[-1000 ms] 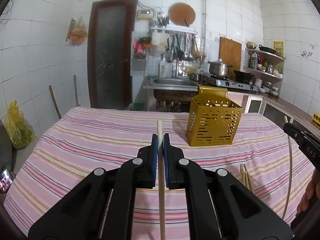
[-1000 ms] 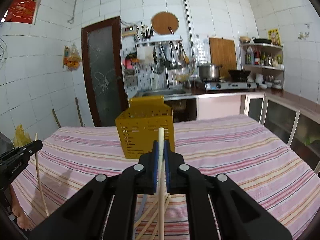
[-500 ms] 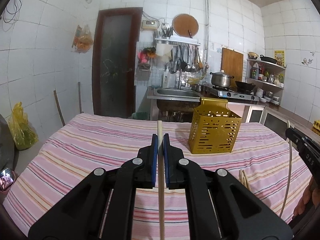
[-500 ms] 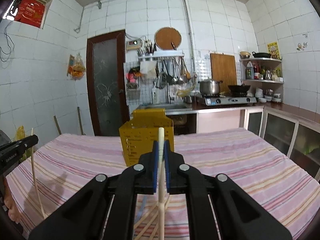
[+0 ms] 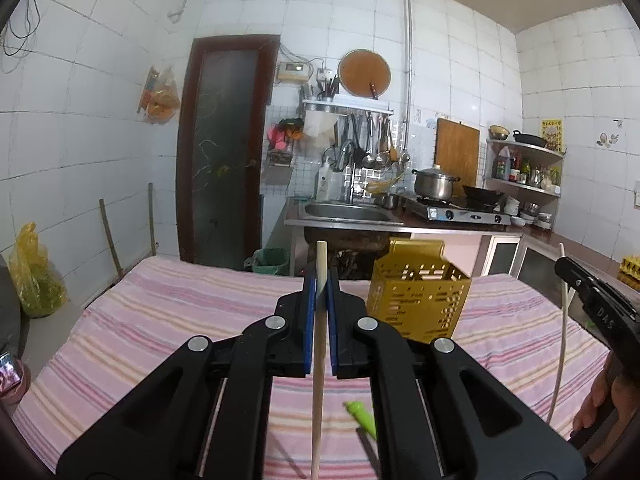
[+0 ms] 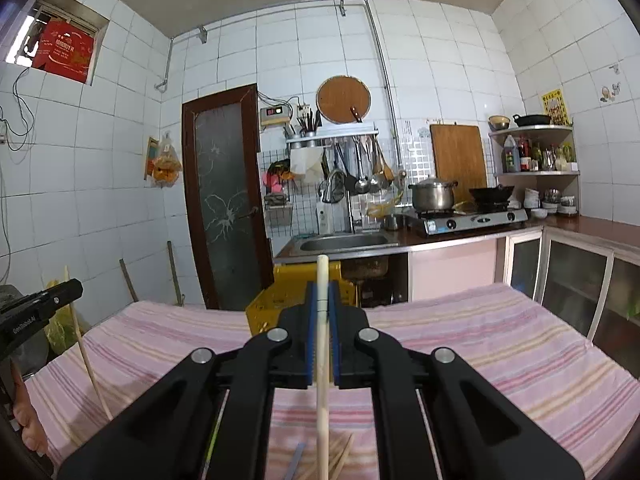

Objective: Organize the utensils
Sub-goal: 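Lift the chopstick with the right tool and carry it over the yellow holder, then drop the chopstick into the yellow holder by opening the right tool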

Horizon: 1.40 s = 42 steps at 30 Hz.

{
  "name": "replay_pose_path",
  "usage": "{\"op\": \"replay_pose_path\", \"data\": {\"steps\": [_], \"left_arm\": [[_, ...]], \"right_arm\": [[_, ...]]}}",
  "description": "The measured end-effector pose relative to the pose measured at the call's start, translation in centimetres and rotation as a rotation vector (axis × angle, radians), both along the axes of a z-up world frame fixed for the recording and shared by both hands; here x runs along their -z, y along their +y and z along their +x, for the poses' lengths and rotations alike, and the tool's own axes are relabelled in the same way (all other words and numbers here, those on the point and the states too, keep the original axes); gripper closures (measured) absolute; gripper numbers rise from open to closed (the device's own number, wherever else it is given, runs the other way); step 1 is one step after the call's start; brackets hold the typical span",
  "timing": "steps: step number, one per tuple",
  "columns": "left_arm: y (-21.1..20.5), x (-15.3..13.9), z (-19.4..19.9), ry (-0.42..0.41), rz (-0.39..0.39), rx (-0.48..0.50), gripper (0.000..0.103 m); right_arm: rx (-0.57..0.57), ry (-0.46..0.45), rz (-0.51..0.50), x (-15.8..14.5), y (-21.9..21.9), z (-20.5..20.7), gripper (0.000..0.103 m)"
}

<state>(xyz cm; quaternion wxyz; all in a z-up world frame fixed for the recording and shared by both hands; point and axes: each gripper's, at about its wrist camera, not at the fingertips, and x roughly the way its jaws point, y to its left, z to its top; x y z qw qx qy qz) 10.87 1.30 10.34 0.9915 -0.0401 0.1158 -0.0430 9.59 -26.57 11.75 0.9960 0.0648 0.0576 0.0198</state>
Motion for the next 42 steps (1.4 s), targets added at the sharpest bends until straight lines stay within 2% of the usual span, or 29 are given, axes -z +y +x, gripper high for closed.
{"op": "replay_pose_path", "data": {"steps": [10,14,23,28,33,38,42], "left_arm": [[-2.4,-3.6,4.6,-0.011,-0.007,0.042,0.098],[-4.0,-5.9,7.1,-0.028,-0.020,0.071,0.098],[-7.7,-11.6,13.2,-0.103,-0.066,0.115,0.098],[-9.8,-13.0,16.6,-0.133,-0.073,0.123,0.098],[-10.9,-12.1,20.4,-0.125,-0.090,0.117,0.098],[-12.0,-8.7,24.1,-0.080,-0.059,0.093,0.098],[-12.1,-6.1,26.1,-0.044,-0.056,0.077,0.098]], "right_arm": [[0.009,-0.045,0.029,-2.0,-0.8,4.2,0.097],[0.024,-0.078,0.053,-3.9,-1.7,6.6,0.097],[0.048,-0.169,0.043,-7.7,-2.1,12.9,0.097],[0.060,-0.200,0.085,-8.9,-3.1,16.3,0.097],[0.084,-0.220,0.091,-8.8,-3.5,19.6,0.097],[0.095,-0.220,0.111,-7.7,-4.0,22.1,0.097],[0.109,-0.202,0.090,-6.3,-3.6,23.4,0.097]]}}
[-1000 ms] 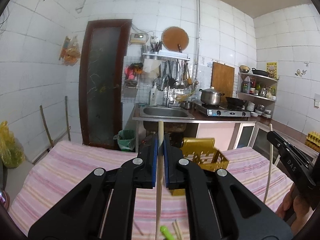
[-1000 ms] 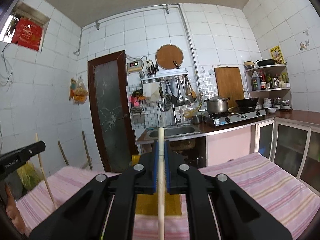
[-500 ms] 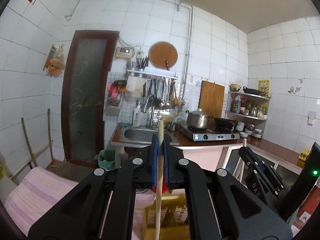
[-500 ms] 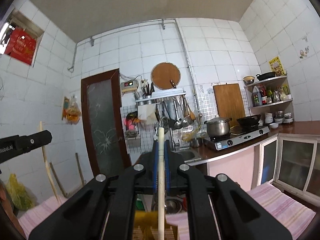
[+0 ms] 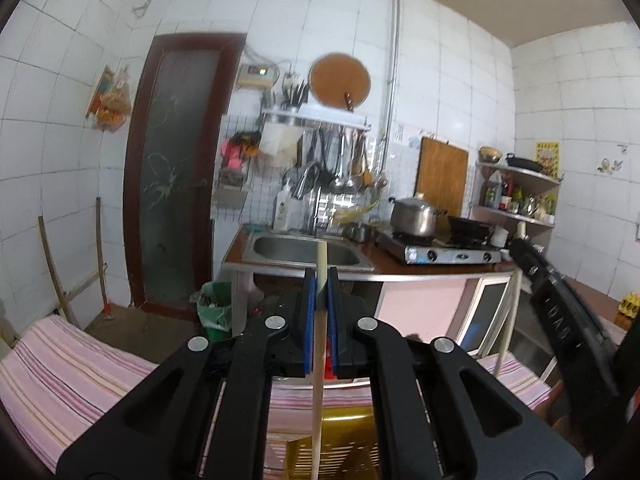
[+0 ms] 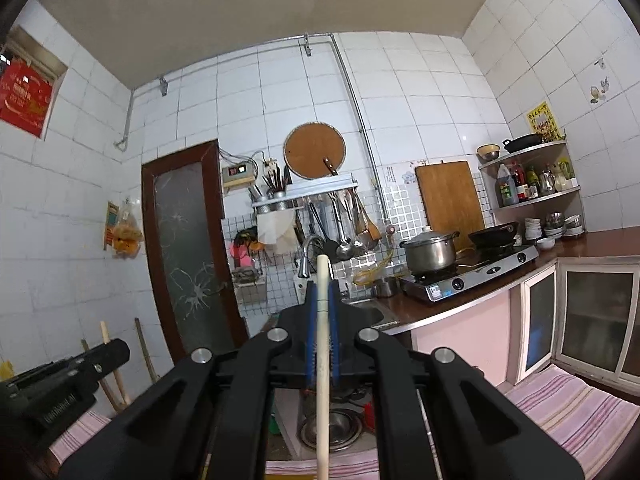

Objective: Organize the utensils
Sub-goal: 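Drop the chopstick into the yellow holder by opening the right tool, then grasp another chopstick with the right tool while the left tool grasps the green-handled spoon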

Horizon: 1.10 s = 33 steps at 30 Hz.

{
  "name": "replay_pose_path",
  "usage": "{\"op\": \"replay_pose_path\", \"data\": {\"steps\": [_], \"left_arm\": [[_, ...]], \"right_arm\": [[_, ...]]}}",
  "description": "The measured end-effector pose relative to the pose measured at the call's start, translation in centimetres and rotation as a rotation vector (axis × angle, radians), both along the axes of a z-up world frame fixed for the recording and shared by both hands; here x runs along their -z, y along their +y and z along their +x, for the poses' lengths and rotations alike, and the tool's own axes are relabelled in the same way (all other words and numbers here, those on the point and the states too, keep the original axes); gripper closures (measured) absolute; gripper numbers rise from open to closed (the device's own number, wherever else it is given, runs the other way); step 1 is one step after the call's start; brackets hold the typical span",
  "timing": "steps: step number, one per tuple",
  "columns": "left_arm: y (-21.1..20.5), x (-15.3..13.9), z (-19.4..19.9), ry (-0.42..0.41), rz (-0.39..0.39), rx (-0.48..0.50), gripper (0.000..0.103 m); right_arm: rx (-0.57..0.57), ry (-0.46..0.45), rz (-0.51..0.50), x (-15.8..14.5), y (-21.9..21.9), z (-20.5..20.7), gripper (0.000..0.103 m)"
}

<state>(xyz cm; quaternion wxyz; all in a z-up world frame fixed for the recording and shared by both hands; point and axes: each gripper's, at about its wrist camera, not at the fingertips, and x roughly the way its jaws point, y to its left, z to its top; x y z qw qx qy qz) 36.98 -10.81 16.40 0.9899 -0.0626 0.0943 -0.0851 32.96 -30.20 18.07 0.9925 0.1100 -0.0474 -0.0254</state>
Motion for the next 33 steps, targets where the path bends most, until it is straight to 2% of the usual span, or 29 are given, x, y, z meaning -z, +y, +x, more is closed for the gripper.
{"op": "replay_pose_path", "data": {"steps": [5,11,15,16,17,18,19,21,24,26,33], "left_arm": [[0.2,2.6,1.3,0.040,0.037,-0.014,0.098],[0.9,3.2,0.2,0.059,0.076,-0.011,0.095],[2.3,2.3,-2.1,0.050,0.079,-0.039,0.052],[2.7,2.0,-3.1,0.040,0.083,-0.052,0.043],[3.2,1.8,-4.0,0.034,0.094,-0.060,0.038],[3.5,1.6,-5.0,0.032,0.106,-0.068,0.031],[3.7,1.5,-5.7,0.030,0.113,-0.074,0.023],[4.5,1.5,-7.7,0.030,0.131,-0.083,0.014],[5.8,2.0,-10.6,0.040,0.138,-0.098,0.005],[6.8,2.7,-12.0,0.070,0.130,-0.099,0.005],[9.7,7.6,-15.3,0.258,0.107,-0.135,0.005]], "right_arm": [[-0.001,0.033,-0.010,1.6,0.0,1.0,0.097],[-0.014,0.092,-0.030,3.3,0.1,0.8,0.096],[-0.014,0.172,-0.058,3.6,0.1,-0.7,0.095],[-0.014,0.188,-0.060,3.6,0.0,-1.2,0.085],[-0.010,0.202,-0.061,3.5,-0.1,-1.9,0.063],[0.001,0.214,-0.060,3.4,-0.3,-2.8,0.050],[0.007,0.222,-0.061,3.4,-0.5,-3.4,0.045],[0.016,0.249,-0.078,3.4,-0.6,-5.3,0.045],[0.026,0.306,-0.110,3.9,-0.3,-8.2,0.041],[0.030,0.345,-0.122,4.6,-0.1,-9.6,0.037],[0.022,0.570,-0.117,9.9,0.9,-13.9,0.036]]}}
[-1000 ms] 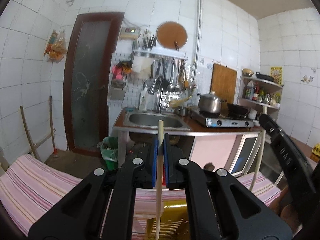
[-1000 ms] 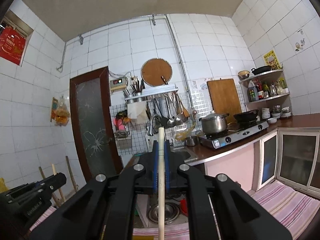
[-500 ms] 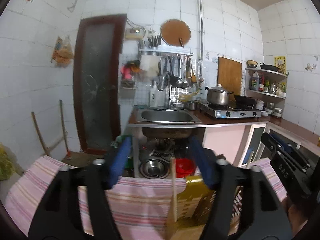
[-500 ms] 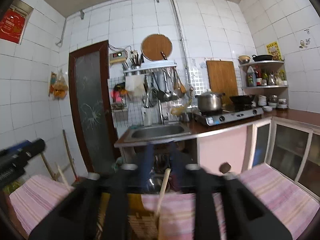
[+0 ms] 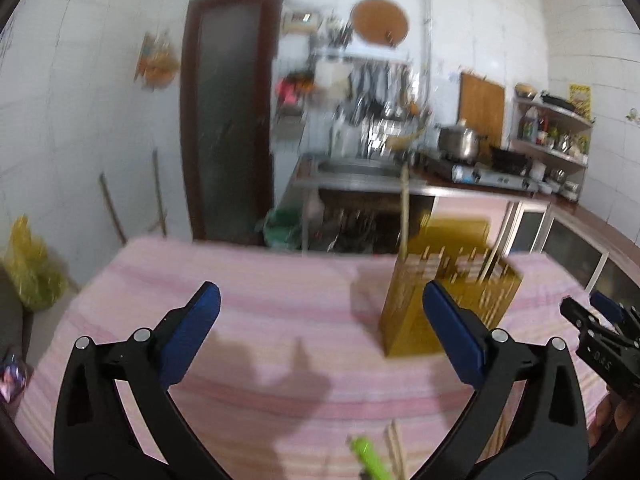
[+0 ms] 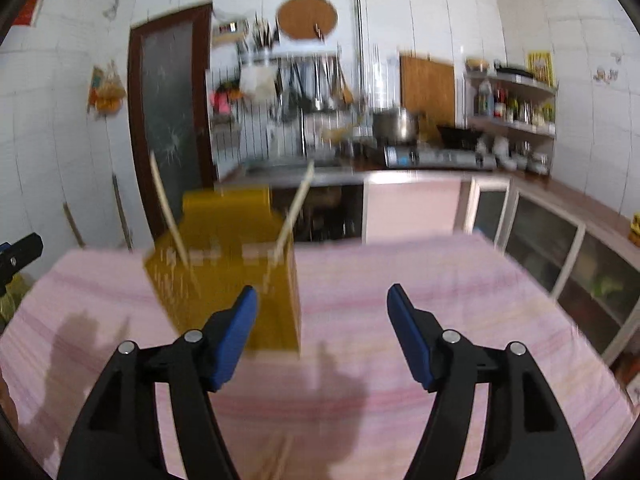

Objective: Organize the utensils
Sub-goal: 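Grasp another chopstick with the right tool while the left tool grasps the green-handled spoon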

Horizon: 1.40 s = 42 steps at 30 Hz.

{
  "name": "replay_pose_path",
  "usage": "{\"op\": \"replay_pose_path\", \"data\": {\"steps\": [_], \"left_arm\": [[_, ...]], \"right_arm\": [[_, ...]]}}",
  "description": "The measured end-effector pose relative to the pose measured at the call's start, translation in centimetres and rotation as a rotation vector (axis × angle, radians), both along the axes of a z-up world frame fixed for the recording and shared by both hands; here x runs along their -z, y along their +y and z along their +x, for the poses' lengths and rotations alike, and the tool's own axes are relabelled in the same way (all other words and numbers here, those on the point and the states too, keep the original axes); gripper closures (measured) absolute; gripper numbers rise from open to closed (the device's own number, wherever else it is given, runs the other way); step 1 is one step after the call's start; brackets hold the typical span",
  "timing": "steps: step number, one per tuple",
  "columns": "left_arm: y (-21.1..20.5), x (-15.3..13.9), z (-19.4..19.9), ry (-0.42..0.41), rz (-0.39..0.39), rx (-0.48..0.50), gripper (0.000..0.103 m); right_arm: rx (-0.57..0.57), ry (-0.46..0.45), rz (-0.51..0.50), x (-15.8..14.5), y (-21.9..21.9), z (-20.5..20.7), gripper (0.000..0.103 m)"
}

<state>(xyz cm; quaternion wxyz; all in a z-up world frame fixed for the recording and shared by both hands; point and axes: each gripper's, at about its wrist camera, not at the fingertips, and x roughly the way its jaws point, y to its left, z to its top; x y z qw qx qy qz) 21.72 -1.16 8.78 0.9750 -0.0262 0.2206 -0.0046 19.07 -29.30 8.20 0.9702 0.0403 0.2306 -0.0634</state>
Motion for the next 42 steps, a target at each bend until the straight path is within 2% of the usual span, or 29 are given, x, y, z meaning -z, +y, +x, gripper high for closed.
{"op": "replay_pose_path", "data": {"steps": [10,17,24,26,37,42], "left_arm": [[0.3,7.4,-1.3,0.186,0.028,-0.024,0.005],[-1.0,11.0,-1.0,0.284,0.057,-0.009,0.005],[-1.6,12.0,-0.2,0.337,0.066,0.004,0.005],[-1.7,11.9,-0.1,0.343,0.064,0.003,0.005],[-3.3,12.6,0.7,0.390,0.060,0.018,0.005],[-3.8,13.4,1.1,0.429,0.058,0.016,0.005]], "right_arm": [[0.051,0.267,0.053,7.9,0.5,-1.8,0.036],[0.050,0.341,0.036,9.5,1.3,-2.0,0.036],[0.048,0.380,0.015,10.1,2.2,-1.9,0.037],[0.043,0.394,0.011,10.2,2.4,-1.7,0.040],[0.018,0.423,0.053,10.3,2.1,1.2,0.084],[0.009,0.404,0.073,10.5,1.7,1.5,0.085]]}}
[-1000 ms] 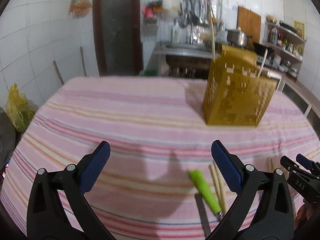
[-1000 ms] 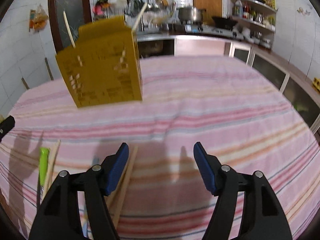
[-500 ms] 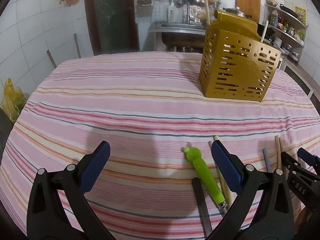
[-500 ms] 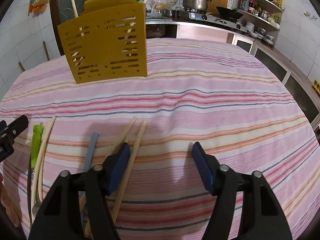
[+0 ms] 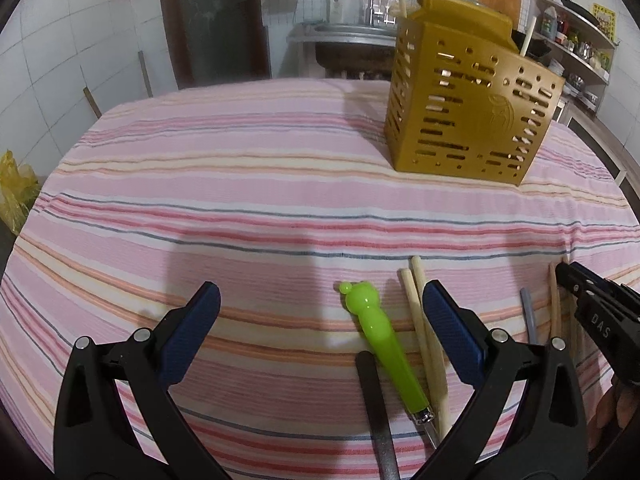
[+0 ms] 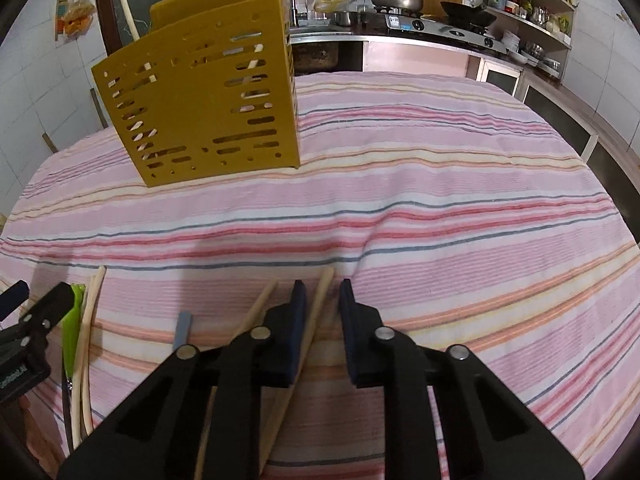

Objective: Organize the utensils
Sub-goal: 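Grasp another chopstick with the right tool while the left tool grasps the green-handled spoon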

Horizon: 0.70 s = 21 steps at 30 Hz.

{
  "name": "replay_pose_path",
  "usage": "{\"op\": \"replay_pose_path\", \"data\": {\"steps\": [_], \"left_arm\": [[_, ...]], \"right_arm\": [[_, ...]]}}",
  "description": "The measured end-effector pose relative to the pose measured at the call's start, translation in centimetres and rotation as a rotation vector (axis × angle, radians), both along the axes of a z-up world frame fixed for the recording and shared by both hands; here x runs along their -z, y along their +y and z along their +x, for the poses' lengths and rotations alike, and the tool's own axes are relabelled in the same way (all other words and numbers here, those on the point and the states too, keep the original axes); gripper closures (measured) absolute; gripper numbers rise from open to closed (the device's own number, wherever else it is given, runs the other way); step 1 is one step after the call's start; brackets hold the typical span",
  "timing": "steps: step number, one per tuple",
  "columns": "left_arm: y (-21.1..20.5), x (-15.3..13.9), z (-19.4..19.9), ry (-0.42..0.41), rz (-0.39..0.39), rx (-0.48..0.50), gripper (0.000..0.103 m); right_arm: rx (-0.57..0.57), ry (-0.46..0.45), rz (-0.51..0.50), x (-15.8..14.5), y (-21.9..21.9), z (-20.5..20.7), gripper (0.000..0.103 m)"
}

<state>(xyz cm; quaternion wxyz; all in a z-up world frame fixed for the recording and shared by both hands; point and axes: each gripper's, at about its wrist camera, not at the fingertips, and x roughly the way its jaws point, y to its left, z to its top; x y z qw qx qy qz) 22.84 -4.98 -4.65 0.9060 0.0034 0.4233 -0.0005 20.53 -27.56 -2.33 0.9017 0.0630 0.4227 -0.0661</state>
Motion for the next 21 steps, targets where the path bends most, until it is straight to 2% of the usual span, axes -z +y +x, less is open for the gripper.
{"op": "replay_pose_path", "data": {"steps": [3,5,7,9,14,17,21], "left_arm": [[0.0,0.2,0.2,0.003,-0.002,-0.019,0.008],[0.0,0.3,0.2,0.015,-0.017,-0.018,0.017],[0.0,0.6,0.3,0.037,-0.038,-0.010,0.031],[-0.2,1.1,0.5,0.070,-0.054,-0.001,0.037],[-1.3,1.3,0.4,0.070,-0.015,0.024,0.042],[-1.9,1.4,0.5,0.073,-0.005,0.029,0.051],[-2.7,1.2,0.5,0.091,0.015,0.058,0.070]], "right_arm": [[-0.002,-0.009,0.003,0.1,0.0,-0.1,0.085],[-0.003,-0.014,0.020,0.1,-0.2,-0.2,0.085],[-0.004,-0.018,0.032,0.1,-0.6,-0.3,0.085],[-0.003,-0.020,0.037,0.2,-0.5,-0.2,0.085],[-0.003,-0.021,0.043,0.2,-0.5,-0.2,0.085],[-0.003,-0.021,0.042,0.1,-0.5,-0.1,0.085],[-0.007,-0.019,0.039,0.0,-1.0,-0.1,0.085]]}}
